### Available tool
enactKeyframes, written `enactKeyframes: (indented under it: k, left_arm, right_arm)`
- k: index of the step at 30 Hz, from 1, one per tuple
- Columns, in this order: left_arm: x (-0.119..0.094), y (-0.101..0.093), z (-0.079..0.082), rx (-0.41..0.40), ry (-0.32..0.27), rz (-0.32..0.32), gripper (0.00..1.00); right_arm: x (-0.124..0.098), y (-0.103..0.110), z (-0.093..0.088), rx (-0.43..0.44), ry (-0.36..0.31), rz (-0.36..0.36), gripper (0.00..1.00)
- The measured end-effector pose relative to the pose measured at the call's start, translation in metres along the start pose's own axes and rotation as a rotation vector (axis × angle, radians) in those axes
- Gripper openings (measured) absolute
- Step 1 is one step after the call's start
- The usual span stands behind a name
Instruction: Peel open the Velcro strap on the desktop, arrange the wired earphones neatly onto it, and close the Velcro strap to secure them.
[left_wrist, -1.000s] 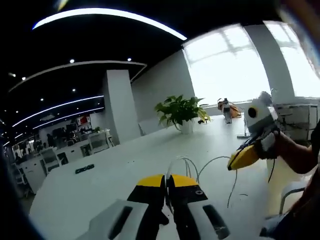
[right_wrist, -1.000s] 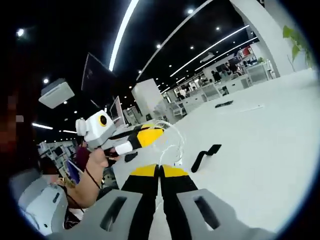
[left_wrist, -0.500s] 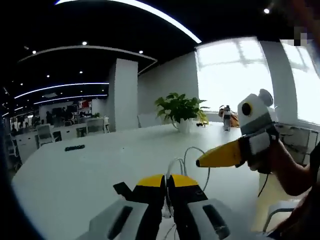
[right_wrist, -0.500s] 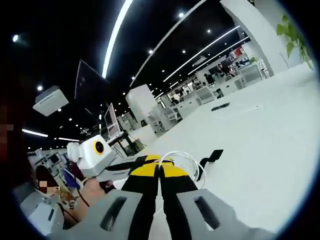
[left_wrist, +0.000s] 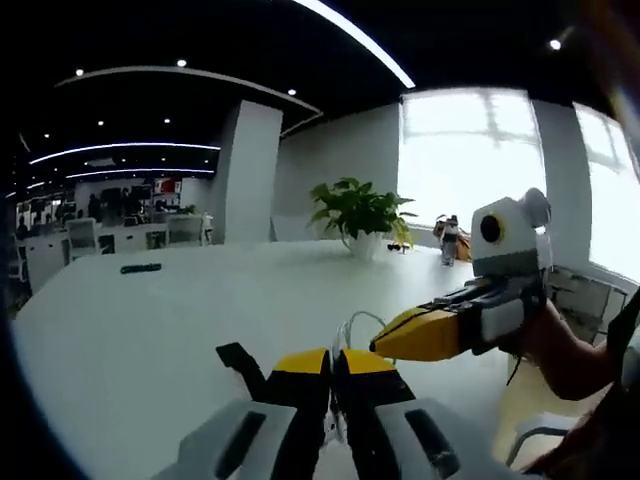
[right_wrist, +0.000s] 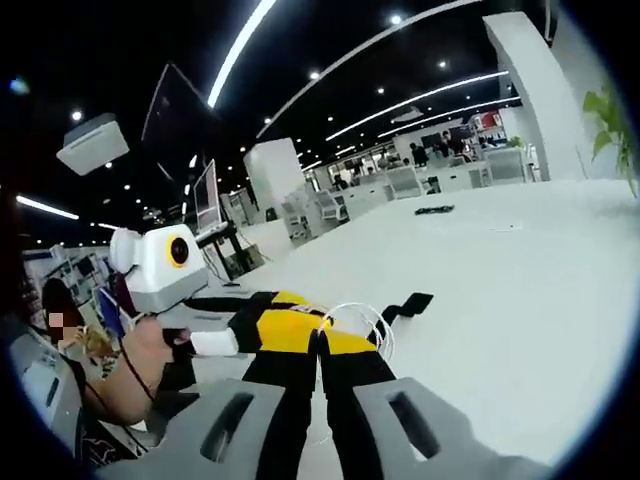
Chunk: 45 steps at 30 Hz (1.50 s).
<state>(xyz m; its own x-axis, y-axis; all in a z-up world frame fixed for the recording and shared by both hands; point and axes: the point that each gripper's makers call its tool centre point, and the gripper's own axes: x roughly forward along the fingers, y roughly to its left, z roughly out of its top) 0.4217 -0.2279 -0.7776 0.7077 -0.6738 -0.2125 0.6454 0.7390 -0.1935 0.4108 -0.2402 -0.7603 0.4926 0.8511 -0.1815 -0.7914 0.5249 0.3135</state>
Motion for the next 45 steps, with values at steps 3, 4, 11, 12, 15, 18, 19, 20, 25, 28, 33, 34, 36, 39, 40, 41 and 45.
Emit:
enactKeyframes:
  k: [3, 4, 11, 12, 15, 18, 19, 20, 25, 28, 33, 34, 36, 39, 40, 41, 45]
  left_arm:
    - [0.001, 0.002, -0.004, -0.077, 0.000, -0.038, 0.08]
    - [0.001, 0.002, -0.005, -0.086, 0.000, -0.040, 0.08]
    - [0.002, -0.023, 0.012, -0.190, -0.047, -0.182, 0.08]
    - [0.001, -0.029, 0.016, -0.205, -0.056, -0.219, 0.08]
    - [0.003, -0.033, 0.018, -0.220, -0.056, -0.242, 0.08]
    - [0.011, -0.019, 0.004, -0.187, -0.009, -0.185, 0.08]
    - [0.014, -0.015, 0.000, -0.205, 0.003, -0.198, 0.08]
    - [0.015, -0.015, -0.002, -0.236, 0.011, -0.213, 0.08]
    - [0.021, -0.004, -0.019, -0.264, 0.058, -0.218, 0.08]
    - [0.017, 0.002, -0.019, -0.257, 0.049, -0.212, 0.08]
    - [0.012, 0.014, -0.018, -0.281, 0.034, -0.196, 0.08]
    - [0.011, 0.014, -0.018, -0.290, 0.028, -0.197, 0.08]
    - [0.012, 0.014, -0.018, -0.302, 0.022, -0.196, 0.08]
    - [0.012, 0.015, -0.020, -0.292, 0.028, -0.188, 0.08]
    - [0.011, 0.015, -0.020, -0.290, 0.031, -0.187, 0.08]
    - [0.011, 0.014, -0.021, -0.288, 0.033, -0.187, 0.08]
    - [0.011, 0.011, -0.020, -0.284, 0.039, -0.200, 0.08]
  right_arm:
    - [-0.003, 0.005, 0.001, 0.034, -0.015, 0.024, 0.04]
    - [-0.004, 0.005, 0.003, 0.039, -0.019, 0.028, 0.04]
    - [-0.028, 0.030, 0.017, 0.120, -0.069, 0.119, 0.04]
    - [-0.033, 0.035, 0.020, 0.145, -0.078, 0.141, 0.04]
    - [-0.041, 0.043, 0.025, 0.163, -0.100, 0.177, 0.04]
    - [-0.041, 0.042, 0.030, 0.161, -0.104, 0.176, 0.04]
    - [-0.039, 0.040, 0.031, 0.156, -0.103, 0.171, 0.04]
    - [-0.037, 0.037, 0.031, 0.151, -0.099, 0.165, 0.04]
    - [-0.024, 0.026, 0.025, 0.158, -0.086, 0.146, 0.04]
    - [-0.018, 0.021, 0.020, 0.177, -0.074, 0.142, 0.04]
    - [-0.001, 0.008, 0.003, 0.157, -0.003, 0.085, 0.04]
    - [0.003, 0.006, -0.002, 0.142, 0.019, 0.073, 0.04]
    - [0.010, 0.002, -0.014, 0.108, 0.064, 0.049, 0.04]
    - [0.016, -0.005, -0.027, 0.057, 0.102, 0.011, 0.04]
    - [0.017, -0.005, -0.030, 0.045, 0.109, 0.008, 0.04]
    - [0.019, -0.005, -0.033, 0.034, 0.115, 0.003, 0.04]
    - [0.023, -0.011, -0.040, -0.034, 0.150, -0.023, 0.04]
